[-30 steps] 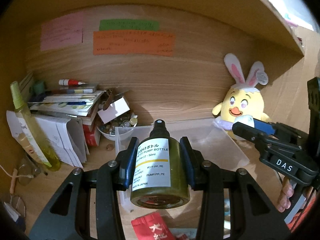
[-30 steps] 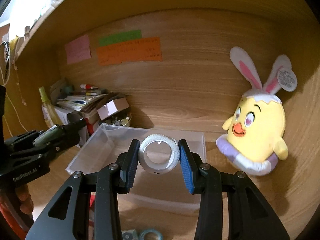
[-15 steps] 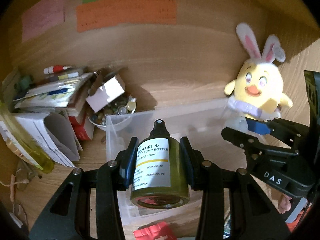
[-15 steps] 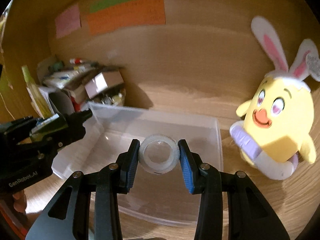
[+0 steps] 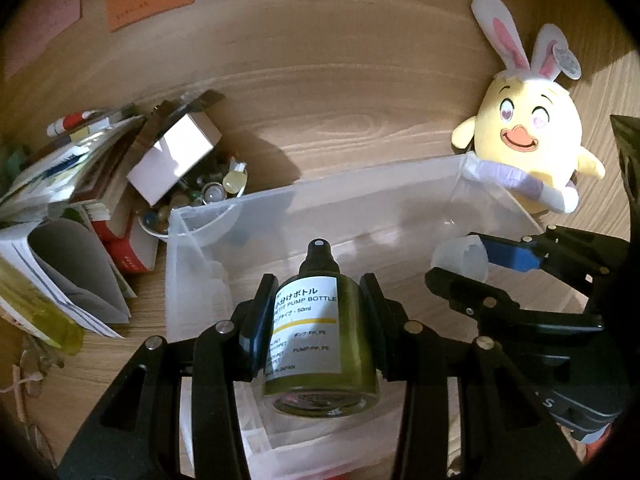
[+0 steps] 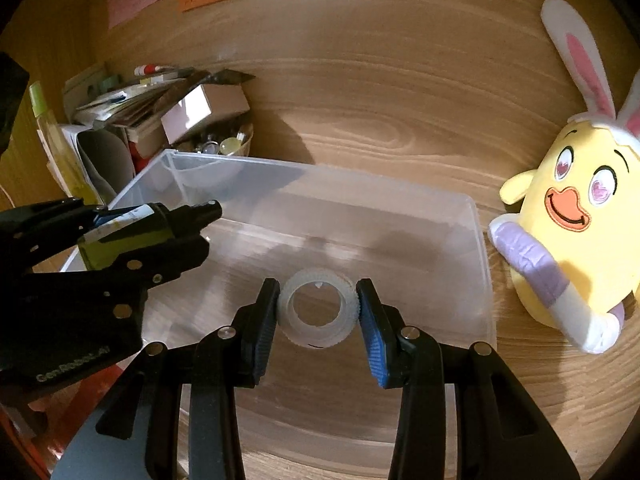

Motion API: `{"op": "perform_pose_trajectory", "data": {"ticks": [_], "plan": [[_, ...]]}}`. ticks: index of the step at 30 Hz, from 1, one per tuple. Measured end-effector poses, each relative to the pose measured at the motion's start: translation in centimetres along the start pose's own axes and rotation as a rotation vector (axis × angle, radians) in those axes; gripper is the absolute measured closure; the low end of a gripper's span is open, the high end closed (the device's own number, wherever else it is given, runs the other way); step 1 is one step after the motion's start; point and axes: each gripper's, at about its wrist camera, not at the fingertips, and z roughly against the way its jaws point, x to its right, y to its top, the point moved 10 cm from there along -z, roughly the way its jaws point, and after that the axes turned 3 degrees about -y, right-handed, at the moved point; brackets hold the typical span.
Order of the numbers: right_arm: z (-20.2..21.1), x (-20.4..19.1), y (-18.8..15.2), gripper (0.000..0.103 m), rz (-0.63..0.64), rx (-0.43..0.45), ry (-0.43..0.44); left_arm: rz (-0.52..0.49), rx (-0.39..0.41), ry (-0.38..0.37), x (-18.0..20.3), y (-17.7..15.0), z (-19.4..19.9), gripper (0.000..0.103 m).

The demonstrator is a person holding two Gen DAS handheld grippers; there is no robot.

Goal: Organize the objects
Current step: 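Carry the bottle and tape roll into the clear box and release both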

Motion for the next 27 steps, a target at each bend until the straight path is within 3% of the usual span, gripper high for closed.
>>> {"op": "perform_pose_trajectory", "data": {"ticks": [6,11,16,21,23,27], "plan": [[-0.1,-0.2,-0.3,0.065,0.008,-0.014,0.006,0.012,-0.012,-0.016,-0.3,-0.1,0.0,0.06],[-0.1,-0.2,-0.3,0.056,-0.001,-0.009,0.006,0.031,0.011,-0.023,-0.8,0.2,0.9,0.049],[1.0,-0.2,0.2,0.044,0.001,0.021,0.0,0.039,0.038,-0.029,-0.9,0.7,2.2,0.046],[3.2,0.6,1.0,0.04,0.0,0.071,-0.036,0.051,0.097,-0.009,-1.1,1.1,4.7,0.034],[4.2,1.0,1.0,0.031,-0.015,0.083,-0.032,0.049,0.118,-0.008,-0.9,1.1,5.8,0.026],[5.9,1.3,0.5,0.029,-0.029,0.101,-0.033,0.035,0.159,0.012,-0.3,1.0,7.9,0.015]]}}
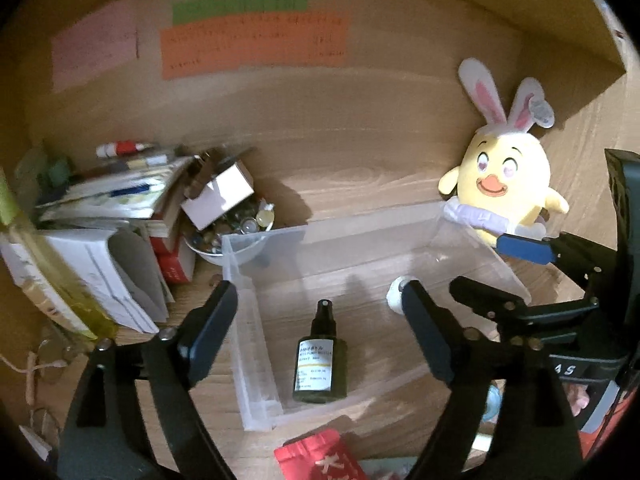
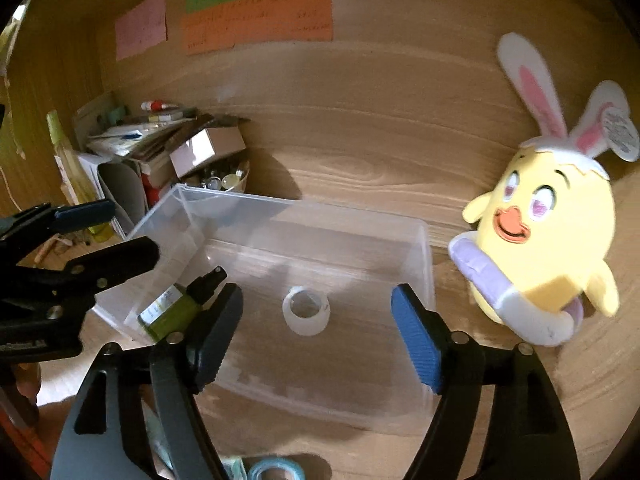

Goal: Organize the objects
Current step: 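Carry the bottle and tape roll into the clear box and release both, then grasp the red tea packet with the left gripper while the right grasps the blue tape roll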

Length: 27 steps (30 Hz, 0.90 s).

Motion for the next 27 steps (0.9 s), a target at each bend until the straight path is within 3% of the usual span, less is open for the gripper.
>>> {"op": "perform_pose_trajectory", "data": {"ticks": [4,10,19,27], "plan": [[1.6,0.1,-0.7,0.028,0.009,0.014,-0.007,-0.026,0.029,0.016,0.5,-0.6,2.0,0.008],[3.8,0.0,-2.3,0.028,0.011,0.028,-0.007,-0.051,0.027,0.025,1.1,-2.5,3.7,0.006],[5.4,-1.8,-5.5,0.027,0.052,0.031,0.007,0.015,-0.05,0.012,1.1,-6.8,3.7,0.006],[4.6,-1.9,-8.7,0.023,0.054,-0.024,0.03,0.108,-0.132,0.007,0.6,-11.7,4.1,0.006]]}}
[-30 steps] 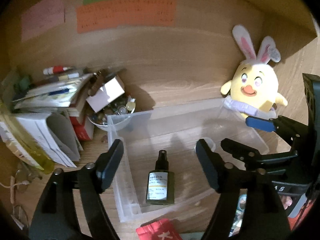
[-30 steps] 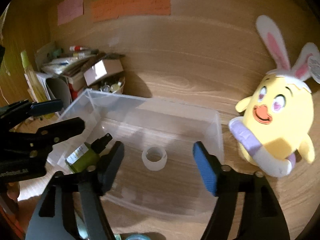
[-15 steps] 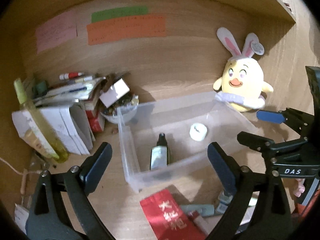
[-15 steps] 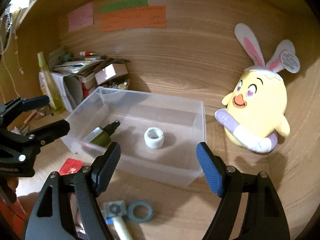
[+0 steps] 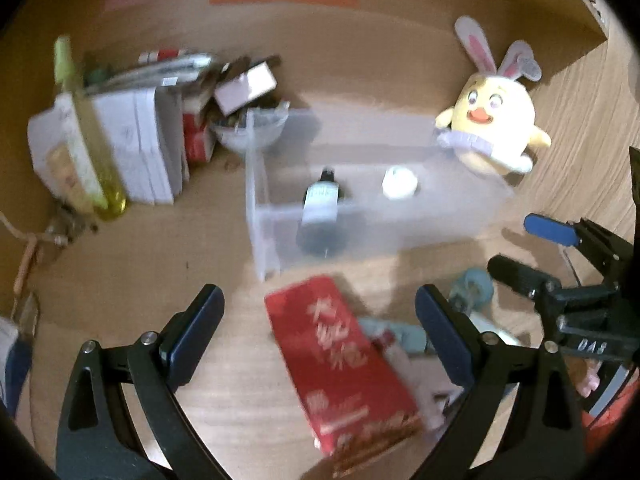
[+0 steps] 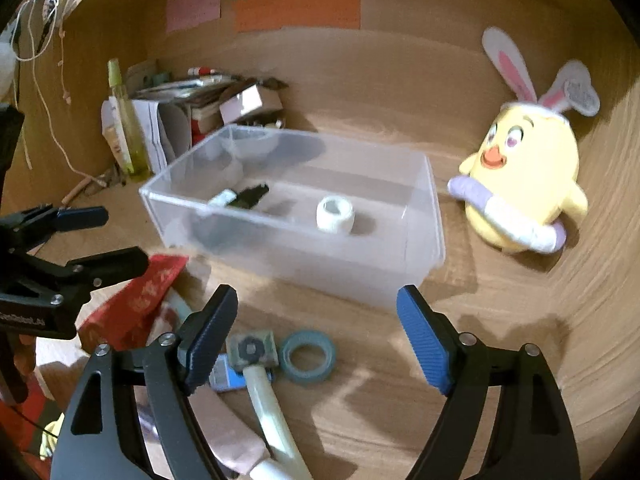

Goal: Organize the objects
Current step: 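Grasp the red tea packet with the left gripper while the right grasps the blue tape roll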

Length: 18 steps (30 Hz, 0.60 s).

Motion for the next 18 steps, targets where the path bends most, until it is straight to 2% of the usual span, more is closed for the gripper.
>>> {"op": "perform_pose_trajectory", "data": {"ticks": [5,9,18], "plan": [[-0.6,0.9,-2.0,0.023,-0.004,-0.045,-0.003,0.05,-0.033,-0.013,-0.1,-2.8,0.7,0.006],[-1.7,1.6,-3.7,0.023,-0.008,-0.098,-0.004,0.035,-0.04,-0.003,0.7,-4.2,0.9,0.006],[-2.8,1.6,-4.2,0.024,0.0,-0.125,0.02,0.068,-0.071,0.026,-0.1,-6.5,0.7,0.006]]}}
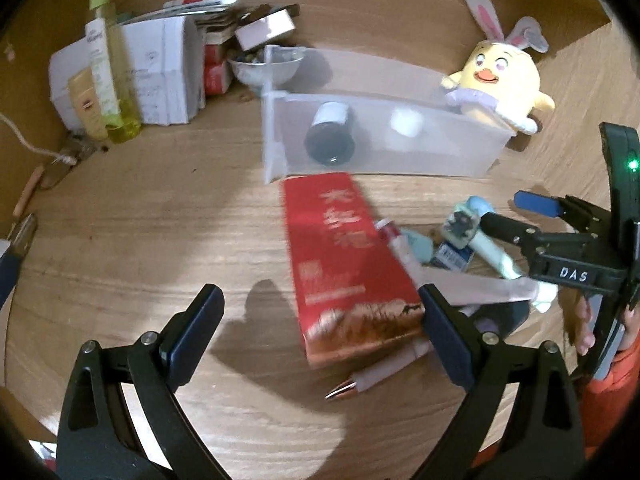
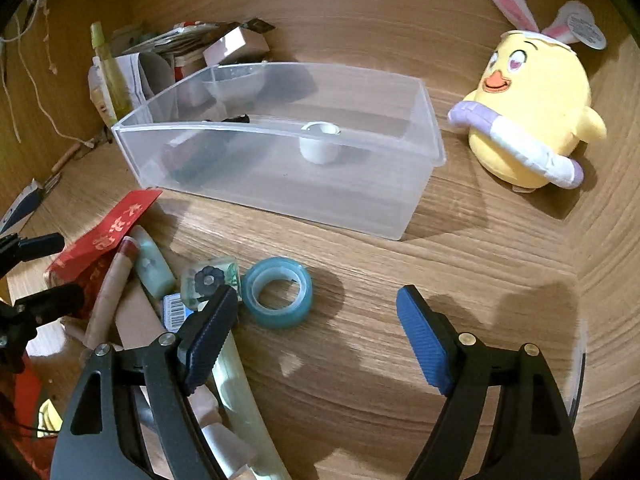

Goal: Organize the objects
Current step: 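Grasp the red tea packet with the left gripper while the right grasps the blue tape roll, then carry the red packet and blue tape into the clear box and release both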

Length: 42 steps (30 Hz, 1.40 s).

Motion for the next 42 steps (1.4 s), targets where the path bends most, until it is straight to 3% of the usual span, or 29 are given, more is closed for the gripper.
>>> {"op": "perform_pose_trajectory", "data": {"ticks": [10,14,19,26,42], "plan": [[-0.8,-0.8,0.0,0.05,0.01,-0.013,0.044,-0.005,0.052,0.025,-0.4,0.4,0.4,0.006],[-1.3,-0.9,0.1,0.058,0.002,-0.025,0.058,-0.019,0.065,0.015,0.1,0.6,0.3,0.029],[-1.4,-0.8,0.2,0.067,-0.003,-0.021,0.053,0.008,0.059,-0.01,-0.2,0.6,0.0,0.047],[-0.8,-0.3,0.5,0.067,-0.028,0.01,0.039,0.029,0.092,-0.021,-0.5,1.1,1.1,0.047],[5.0,0.5,2.3,0.067,-0.076,0.156,0.035,-0.05,0.188,-0.082,3.1,3.8,5.1,0.047]]}}
